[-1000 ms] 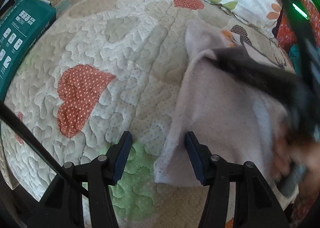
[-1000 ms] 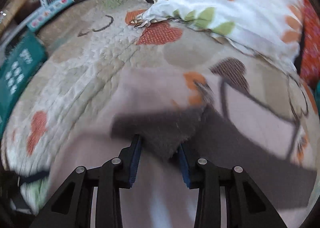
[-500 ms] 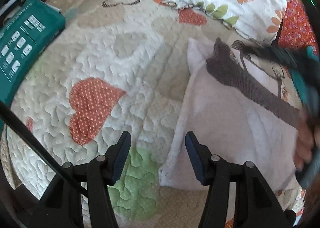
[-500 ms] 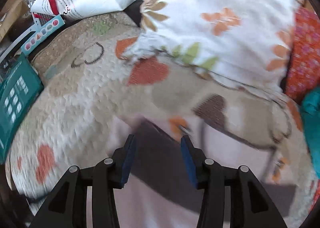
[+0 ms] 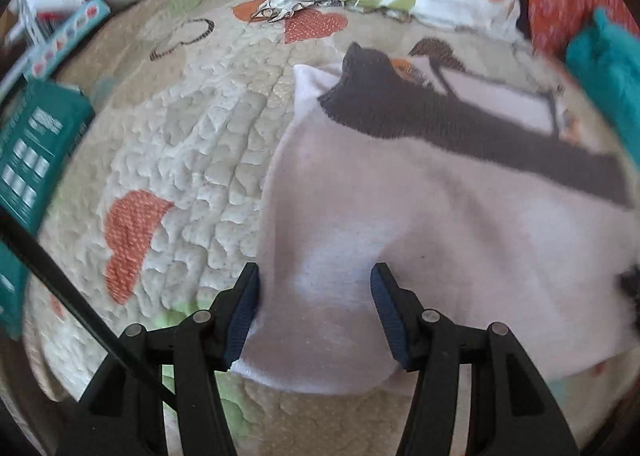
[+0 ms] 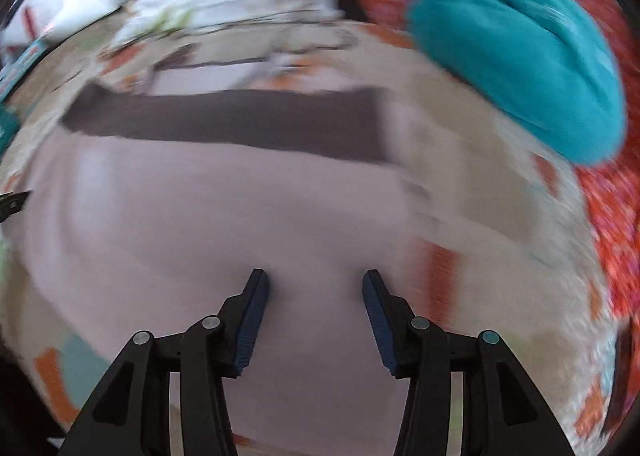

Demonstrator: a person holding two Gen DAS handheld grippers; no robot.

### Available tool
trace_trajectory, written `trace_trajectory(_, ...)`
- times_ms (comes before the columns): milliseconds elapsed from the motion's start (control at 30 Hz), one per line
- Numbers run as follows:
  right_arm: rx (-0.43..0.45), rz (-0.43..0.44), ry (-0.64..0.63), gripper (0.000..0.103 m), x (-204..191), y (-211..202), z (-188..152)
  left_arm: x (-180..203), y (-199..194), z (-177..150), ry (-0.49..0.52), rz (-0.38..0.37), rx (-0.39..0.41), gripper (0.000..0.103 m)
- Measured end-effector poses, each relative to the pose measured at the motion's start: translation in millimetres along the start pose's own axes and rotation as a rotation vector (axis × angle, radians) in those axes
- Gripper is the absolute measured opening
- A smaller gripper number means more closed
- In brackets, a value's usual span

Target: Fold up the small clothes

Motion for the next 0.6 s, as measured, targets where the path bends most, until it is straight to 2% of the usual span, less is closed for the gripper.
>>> trace_trajectory(33,0.005,-0.024,0.039,0.062,16,-1,-5,0,3,0,-0.002,0.018,-0.01,0.057)
trace_trajectory(67,0.015,-0.016,0.072,0.063,27,-2,-8,-2,8,-1,-0.018,0.018,-0.024,0.059)
trace_trajectory(200,0.064,0.144,0.232,0.063,68,-6,-20,-15,14,-1,-0.089,-0.017,-0.051,0.07)
trace_trajectory(300,0.091,0.225,0.307,0.064,80,-7,-22,-22,19,-1,-0.14,-0.057,-0.067,0.074)
trace_trajectory(400,0.156,0.222,0.3,0.064,75,-19,-22,-22,19,-2,-0.136,-0.031,-0.058,0.077)
trace_trajectory(500,0.185,0.186,0.26,0.064,64,-25,-23,-17,11,-4,-0.055,0.128,-0.001,0.077)
trace_trajectory(600,0.181,0.155,0.225,0.063,55,-24,-24,-20,5,-3,0.006,0.369,0.077,0.075)
Point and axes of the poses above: each gripper's, at about its wrist camera, not at the fingertips, and y roughly the way its jaws point, x to its right, z to its top, the point moved 3 cm from there along y, roughly the way its jaws point, and after that the axes turned 11 degrees about -x, right-handed, at the moved point
